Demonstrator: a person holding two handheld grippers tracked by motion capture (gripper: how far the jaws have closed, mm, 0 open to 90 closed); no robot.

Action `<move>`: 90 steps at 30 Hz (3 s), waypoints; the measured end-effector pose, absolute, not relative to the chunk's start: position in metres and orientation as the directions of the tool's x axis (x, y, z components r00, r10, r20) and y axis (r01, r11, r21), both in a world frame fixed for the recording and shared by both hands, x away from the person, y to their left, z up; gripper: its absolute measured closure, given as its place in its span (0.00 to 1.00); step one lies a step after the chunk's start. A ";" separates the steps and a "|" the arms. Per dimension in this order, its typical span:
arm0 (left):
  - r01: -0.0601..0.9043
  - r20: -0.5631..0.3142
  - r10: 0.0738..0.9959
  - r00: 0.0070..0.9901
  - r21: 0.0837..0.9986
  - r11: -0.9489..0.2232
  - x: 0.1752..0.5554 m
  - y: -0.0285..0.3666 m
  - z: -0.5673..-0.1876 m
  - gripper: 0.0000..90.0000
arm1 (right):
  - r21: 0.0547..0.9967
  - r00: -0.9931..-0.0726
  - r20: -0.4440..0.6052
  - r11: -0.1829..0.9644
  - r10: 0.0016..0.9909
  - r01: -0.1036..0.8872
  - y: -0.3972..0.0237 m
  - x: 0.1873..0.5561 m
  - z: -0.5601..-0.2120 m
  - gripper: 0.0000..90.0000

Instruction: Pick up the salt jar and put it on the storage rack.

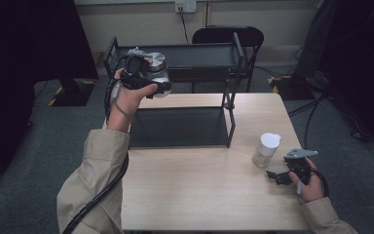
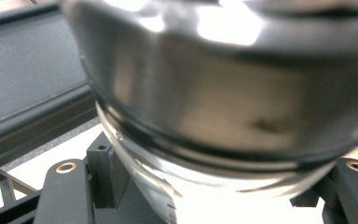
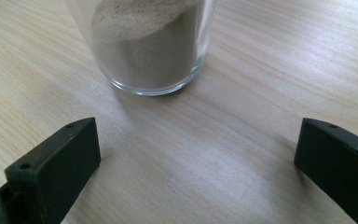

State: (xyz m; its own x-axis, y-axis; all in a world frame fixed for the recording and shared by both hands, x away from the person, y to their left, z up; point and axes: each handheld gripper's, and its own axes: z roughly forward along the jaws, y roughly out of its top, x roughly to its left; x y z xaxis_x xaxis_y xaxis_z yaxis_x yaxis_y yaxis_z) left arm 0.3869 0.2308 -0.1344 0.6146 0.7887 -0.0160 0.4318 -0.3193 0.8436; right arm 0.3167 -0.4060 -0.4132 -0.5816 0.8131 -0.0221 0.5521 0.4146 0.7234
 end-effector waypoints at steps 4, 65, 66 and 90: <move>0.433 -0.024 0.791 0.612 0.846 -0.310 0.389 0.233 -0.128 0.34 | 0.723 -0.582 -0.022 0.415 0.813 0.552 -0.406 0.317 -0.413 0.00; 0.480 -0.017 0.842 0.540 0.827 -0.292 0.467 0.232 -0.095 0.34 | 0.723 -0.581 -0.021 0.414 0.814 0.554 -0.406 0.317 -0.413 0.00; 0.480 -0.017 0.842 0.540 0.827 -0.292 0.467 0.232 -0.095 0.34 | 0.723 -0.581 -0.021 0.414 0.814 0.554 -0.406 0.317 -0.413 0.00; 0.486 -0.006 0.858 0.513 0.826 -0.285 0.479 0.224 -0.108 0.34 | 0.723 -0.581 -0.021 0.413 0.814 0.554 -0.406 0.317 -0.413 0.00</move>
State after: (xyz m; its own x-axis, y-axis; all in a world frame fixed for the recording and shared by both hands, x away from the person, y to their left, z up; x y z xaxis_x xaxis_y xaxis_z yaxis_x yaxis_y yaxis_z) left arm 0.4785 0.2245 -0.1082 0.5133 0.8582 -0.0063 0.4862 -0.2848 0.8261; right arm 0.3167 -0.4058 -0.4131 -0.5806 0.8139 -0.0205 0.5540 0.4134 0.7226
